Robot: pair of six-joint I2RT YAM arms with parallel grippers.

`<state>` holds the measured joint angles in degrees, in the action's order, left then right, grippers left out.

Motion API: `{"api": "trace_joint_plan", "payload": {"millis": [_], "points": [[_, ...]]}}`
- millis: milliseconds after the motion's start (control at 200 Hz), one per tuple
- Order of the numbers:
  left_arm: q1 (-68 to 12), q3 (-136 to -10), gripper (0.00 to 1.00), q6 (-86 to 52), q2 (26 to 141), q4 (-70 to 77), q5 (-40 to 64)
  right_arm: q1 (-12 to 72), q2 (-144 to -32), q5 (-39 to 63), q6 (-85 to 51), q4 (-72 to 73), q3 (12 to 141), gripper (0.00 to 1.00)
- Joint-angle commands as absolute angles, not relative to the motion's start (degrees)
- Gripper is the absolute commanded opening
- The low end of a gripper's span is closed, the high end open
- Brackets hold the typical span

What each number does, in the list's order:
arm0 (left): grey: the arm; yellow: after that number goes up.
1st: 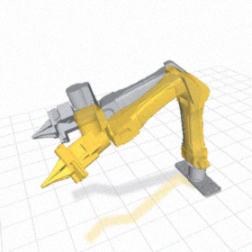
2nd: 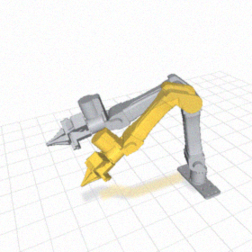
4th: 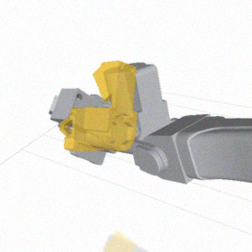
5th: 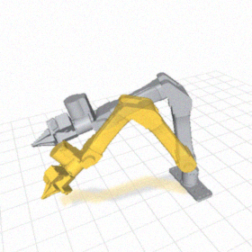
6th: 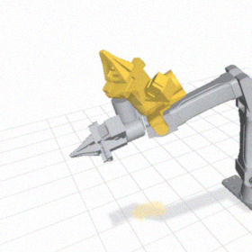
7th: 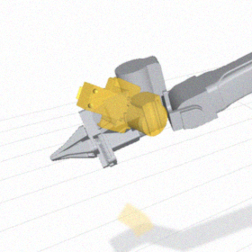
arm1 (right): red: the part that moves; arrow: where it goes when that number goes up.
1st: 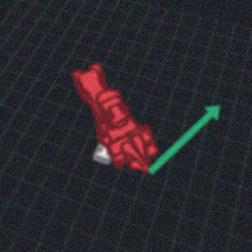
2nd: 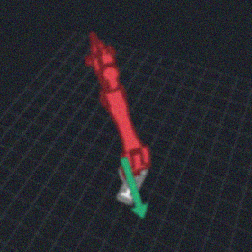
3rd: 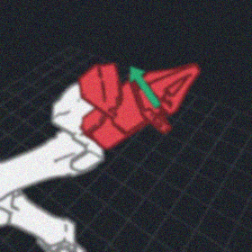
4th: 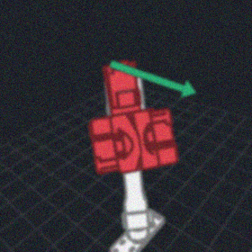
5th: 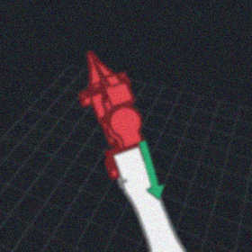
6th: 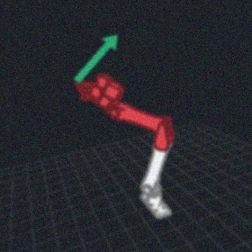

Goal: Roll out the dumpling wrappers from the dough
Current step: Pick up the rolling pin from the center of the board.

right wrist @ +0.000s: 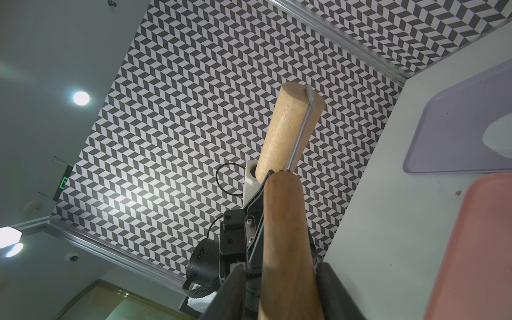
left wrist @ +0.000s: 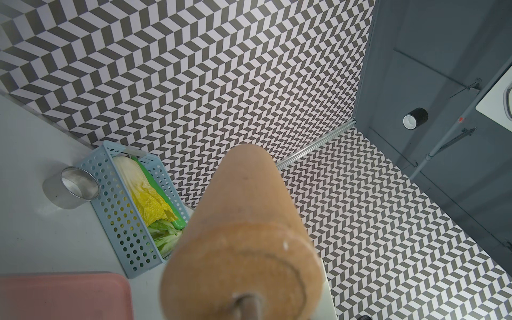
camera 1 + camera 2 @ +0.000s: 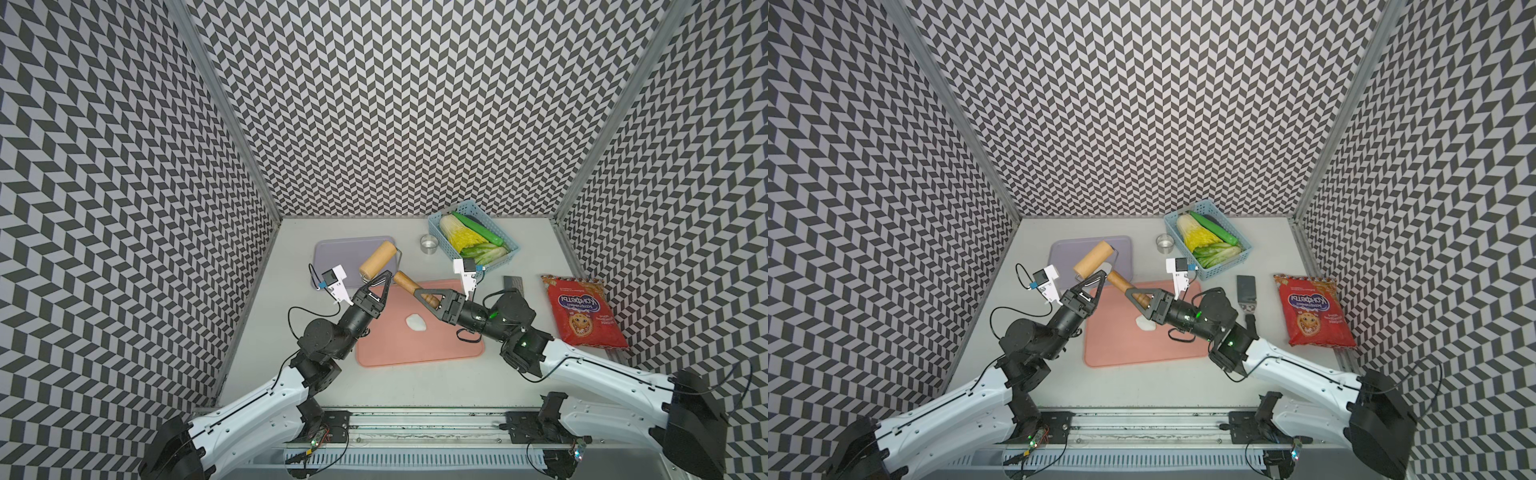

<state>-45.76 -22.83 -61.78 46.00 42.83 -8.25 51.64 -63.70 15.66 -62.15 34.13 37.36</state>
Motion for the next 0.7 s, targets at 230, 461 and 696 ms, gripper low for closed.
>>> {"api": "trace_joint_plan", "payload": {"millis": [230,461,696], "points": [[-46.93,-21.53,0.00,-59.65,44.87,45.31,-7.40,51.83,-62.64,12.10,-62.47,37.84,38.94,0.22],[-47.02,-21.27,0.00,-58.22,43.54,44.44,-6.81,51.64,-61.82,9.98,-60.84,34.79,39.03,0.10],[-46.93,-24.06,0.26,-56.26,42.89,36.01,-5.47,49.77,-60.11,8.15,-58.23,30.04,38.47,0.00]]}}
